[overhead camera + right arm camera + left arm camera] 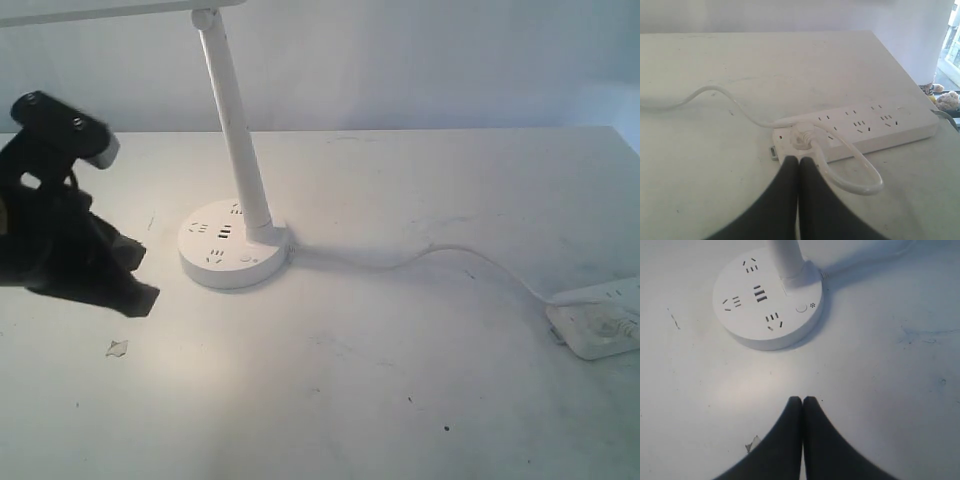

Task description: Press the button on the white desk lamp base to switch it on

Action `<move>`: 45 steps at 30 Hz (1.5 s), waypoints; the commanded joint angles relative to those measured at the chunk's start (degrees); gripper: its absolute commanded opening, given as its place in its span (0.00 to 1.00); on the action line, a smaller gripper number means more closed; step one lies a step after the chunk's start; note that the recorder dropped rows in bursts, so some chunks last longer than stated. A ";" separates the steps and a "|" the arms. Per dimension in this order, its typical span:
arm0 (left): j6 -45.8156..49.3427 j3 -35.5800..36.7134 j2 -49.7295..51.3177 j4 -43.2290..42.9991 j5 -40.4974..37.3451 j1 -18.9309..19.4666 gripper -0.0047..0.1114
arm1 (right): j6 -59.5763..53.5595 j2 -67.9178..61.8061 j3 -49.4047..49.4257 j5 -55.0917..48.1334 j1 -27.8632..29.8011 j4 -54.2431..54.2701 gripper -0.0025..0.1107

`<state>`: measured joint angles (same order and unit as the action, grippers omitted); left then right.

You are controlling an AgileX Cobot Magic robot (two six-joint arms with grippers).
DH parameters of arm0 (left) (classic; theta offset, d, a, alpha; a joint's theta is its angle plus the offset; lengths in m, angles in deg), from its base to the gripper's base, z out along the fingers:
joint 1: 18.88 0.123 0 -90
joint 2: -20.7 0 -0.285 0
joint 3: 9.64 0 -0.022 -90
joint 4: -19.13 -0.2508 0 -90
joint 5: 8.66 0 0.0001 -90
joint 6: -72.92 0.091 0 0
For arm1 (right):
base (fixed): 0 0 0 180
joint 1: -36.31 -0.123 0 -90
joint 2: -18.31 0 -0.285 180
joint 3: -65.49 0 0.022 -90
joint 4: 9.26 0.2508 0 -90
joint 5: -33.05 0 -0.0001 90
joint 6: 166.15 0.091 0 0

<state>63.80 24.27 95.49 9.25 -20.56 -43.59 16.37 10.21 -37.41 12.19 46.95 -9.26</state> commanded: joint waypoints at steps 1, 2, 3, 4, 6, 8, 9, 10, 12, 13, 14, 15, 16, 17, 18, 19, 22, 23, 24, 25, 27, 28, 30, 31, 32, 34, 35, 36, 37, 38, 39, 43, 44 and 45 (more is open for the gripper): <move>-2.89 7.01 -7.57 0.82 1.92 0.05 0.04 | 0.30 0.32 0.11 0.76 -0.31 0.00 0.02; -3.19 8.60 -9.32 0.82 2.24 0.05 0.04 | 0.30 0.32 0.11 0.76 -0.31 0.00 0.02; -3.67 9.85 -10.70 0.82 2.54 0.05 0.04 | 0.30 0.32 0.11 0.76 -0.31 0.00 0.02; -5.11 12.97 -14.08 0.82 3.84 0.05 0.04 | 0.30 0.32 0.11 0.76 -0.31 0.00 0.02; -6.38 17.12 -18.39 0.82 5.76 0.05 0.04 | 0.30 0.32 0.11 0.76 -0.31 0.00 0.02; -6.76 21.80 -22.38 0.82 10.32 0.05 0.04 | 0.30 0.32 0.11 0.76 -0.31 0.00 0.02; -6.76 23.65 -23.36 0.82 12.27 0.05 0.04 | 0.30 0.32 0.11 0.76 -0.31 0.00 0.02; -6.76 27.43 -24.54 0.82 16.55 0.05 0.04 | 0.30 0.32 0.11 0.76 -0.31 0.00 0.02; -7.91 32.31 -25.27 0.82 22.16 0.05 0.04 | 0.30 0.32 0.11 0.76 -0.31 0.00 0.02; -9.63 34.74 -25.27 0.95 25.02 0.05 0.04 | 0.30 0.32 0.11 0.76 -0.31 0.00 0.02; -10.21 35.83 -25.27 1.55 26.28 0.05 0.04 | 0.30 0.32 0.11 0.76 -0.31 0.00 0.02; -10.34 37.60 -25.71 3.52 27.85 0.05 0.04 | 0.30 0.32 0.11 0.76 -0.31 0.00 0.02; -10.34 38.24 -26.26 4.28 28.41 0.05 0.04 | 0.30 0.32 0.11 0.76 -0.31 0.00 0.02; -10.34 39.19 -27.69 5.48 29.37 0.23 0.04 | 0.30 0.32 0.11 0.76 -0.31 0.00 0.02; -10.45 40.22 -29.69 5.48 30.97 1.37 0.04 | 0.30 0.32 0.11 0.76 -0.31 0.00 0.02; -10.45 40.86 -31.13 5.48 31.83 2.51 0.04 | 0.30 0.32 0.11 0.76 -0.31 0.00 0.02; -10.72 43.31 -40.08 5.57 31.59 10.86 0.04 | 0.30 0.32 0.11 0.76 -0.31 0.00 0.02; -11.31 43.31 -41.88 5.57 31.59 12.72 0.04 | 0.30 0.32 0.11 0.76 -0.31 0.00 0.02; -13.58 43.31 -44.96 5.57 29.50 16.04 0.04 | 0.30 0.32 0.11 0.76 -0.31 0.00 0.02; -14.51 43.31 -46.62 5.57 27.60 17.56 0.04 | 0.30 0.32 0.11 0.76 -0.31 0.00 0.02; -16.68 43.31 -51.15 5.57 23.96 21.62 0.04 | 0.30 0.32 0.11 0.76 -0.31 0.00 0.02; -16.83 43.31 -52.65 5.57 22.60 22.98 0.04 | 0.30 0.32 0.11 0.76 -0.31 0.00 0.02; -16.83 43.31 -55.35 5.57 19.97 25.27 0.04 | 0.30 0.32 0.11 0.76 -0.31 0.00 0.02; -16.83 43.31 -56.86 5.57 18.21 26.41 0.04 | 0.30 0.32 0.11 0.76 -0.31 0.00 0.02; -16.83 43.31 -58.12 5.57 16.87 27.45 0.04 | 0.30 0.32 0.11 0.76 -0.31 0.00 0.02; -16.62 43.31 -61.10 5.57 13.01 28.92 0.04 | 0.30 0.32 0.11 0.76 -0.31 0.00 0.02; -16.62 43.31 -62.21 5.44 11.34 29.32 0.04 | 0.30 0.32 0.11 0.76 -0.31 0.00 0.02; -16.62 43.31 -63.52 5.20 9.67 29.60 0.04 | 0.30 0.32 0.11 0.76 -0.31 0.00 0.02; -16.62 43.31 -64.95 5.21 7.98 29.73 0.04 | 0.30 0.32 0.11 0.76 -0.31 0.00 0.02; -16.51 43.31 -65.84 5.21 6.63 29.73 0.04 | 0.30 0.32 0.11 0.76 -0.31 0.00 0.02; -15.48 43.31 -66.93 5.21 4.82 29.73 0.04 | 0.30 0.32 0.11 0.76 -0.31 0.00 0.02; -10.08 43.31 -67.00 6.25 2.41 29.73 0.04 | 0.30 0.32 0.11 0.76 -0.31 0.00 0.02; -10.09 43.31 -67.00 6.25 2.41 29.73 0.04 | 0.30 0.32 0.11 0.76 -0.31 0.00 0.02; -10.09 43.31 -67.00 6.54 2.16 29.73 0.04 | 0.30 0.32 0.11 0.76 -0.31 0.00 0.02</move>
<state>52.59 67.36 28.91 15.02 -17.46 -14.05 16.46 10.21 -37.41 12.19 46.95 -9.26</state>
